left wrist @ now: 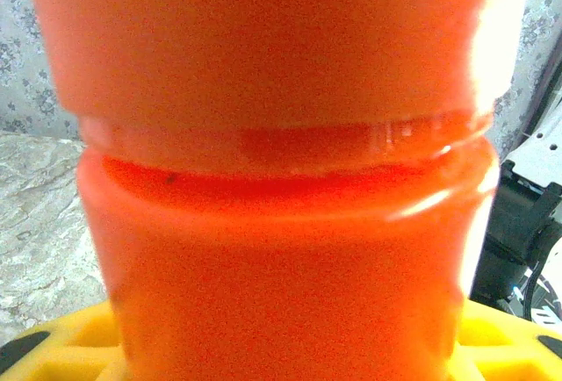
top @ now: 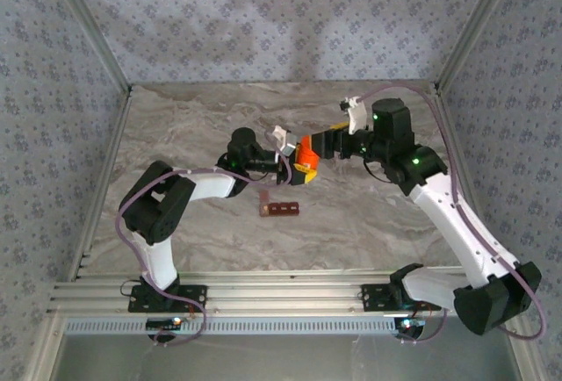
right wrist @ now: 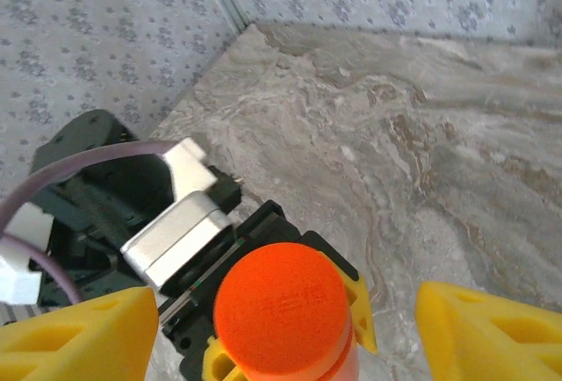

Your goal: Sort the pills into containers

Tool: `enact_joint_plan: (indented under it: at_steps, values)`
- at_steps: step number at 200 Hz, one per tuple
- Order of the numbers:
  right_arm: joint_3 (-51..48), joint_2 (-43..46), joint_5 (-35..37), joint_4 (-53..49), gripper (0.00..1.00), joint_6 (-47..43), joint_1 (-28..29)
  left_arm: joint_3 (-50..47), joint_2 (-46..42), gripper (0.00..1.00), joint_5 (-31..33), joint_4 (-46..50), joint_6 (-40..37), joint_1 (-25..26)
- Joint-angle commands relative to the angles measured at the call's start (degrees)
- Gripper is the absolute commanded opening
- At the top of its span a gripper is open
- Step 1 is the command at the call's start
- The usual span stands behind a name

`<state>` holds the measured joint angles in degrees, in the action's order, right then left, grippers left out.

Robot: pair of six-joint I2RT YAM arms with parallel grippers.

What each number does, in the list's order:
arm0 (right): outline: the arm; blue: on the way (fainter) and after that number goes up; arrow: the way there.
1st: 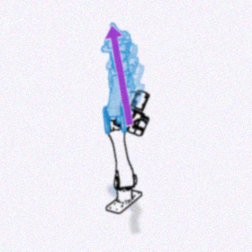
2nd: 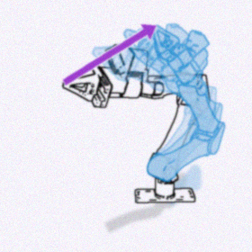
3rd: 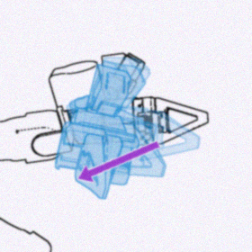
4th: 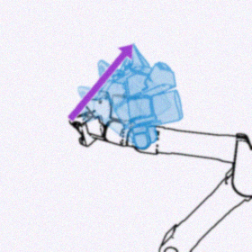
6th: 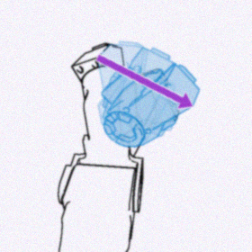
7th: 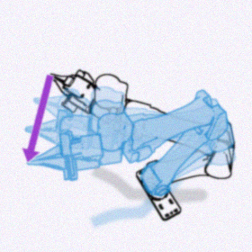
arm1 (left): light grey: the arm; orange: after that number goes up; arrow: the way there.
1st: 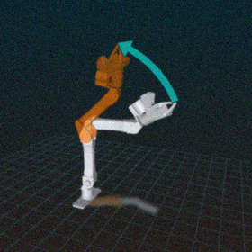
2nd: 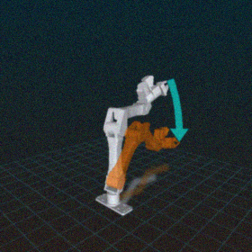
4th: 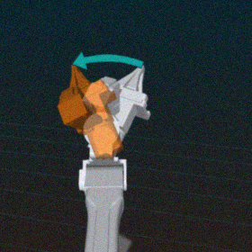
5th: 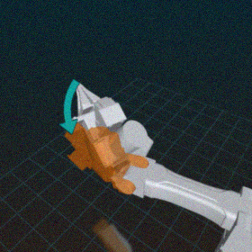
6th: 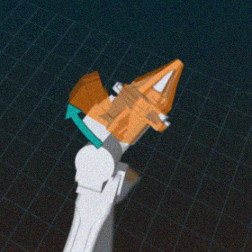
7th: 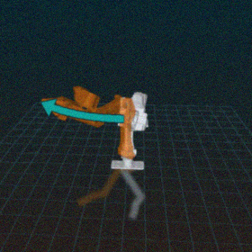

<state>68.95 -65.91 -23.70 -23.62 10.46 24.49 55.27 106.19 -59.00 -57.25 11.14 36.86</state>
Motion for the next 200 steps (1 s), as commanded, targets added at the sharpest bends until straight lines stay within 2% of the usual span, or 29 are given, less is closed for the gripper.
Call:
enact_joint_plan:
  at_steps: [1, 43, 128, 200]
  values:
    - [-0.1, 0.0, -3.4, -1.1, 0.78, -9.6, -0.1, 1.6, -1.1, 0.0, -1.8, -3.4, -0.3, 0.3]
    - [2.0, -3.9, -5.5, -4.2, 0.78, -14.5, -0.4, 2.0, -0.7, 0.0, -1.9, -3.3, -0.4, 0.5]
    - [2.2, -6.9, -7.2, -2.9, 0.72, -14.7, -0.7, 2.3, -0.5, 0.0, -2.0, -3.0, -0.5, 0.6]
    - [2.8, -6.3, -8.5, -2.1, 0.71, -14.1, -0.7, 2.7, 0.0, 0.0, -2.1, -2.9, -0.4, 0.7]
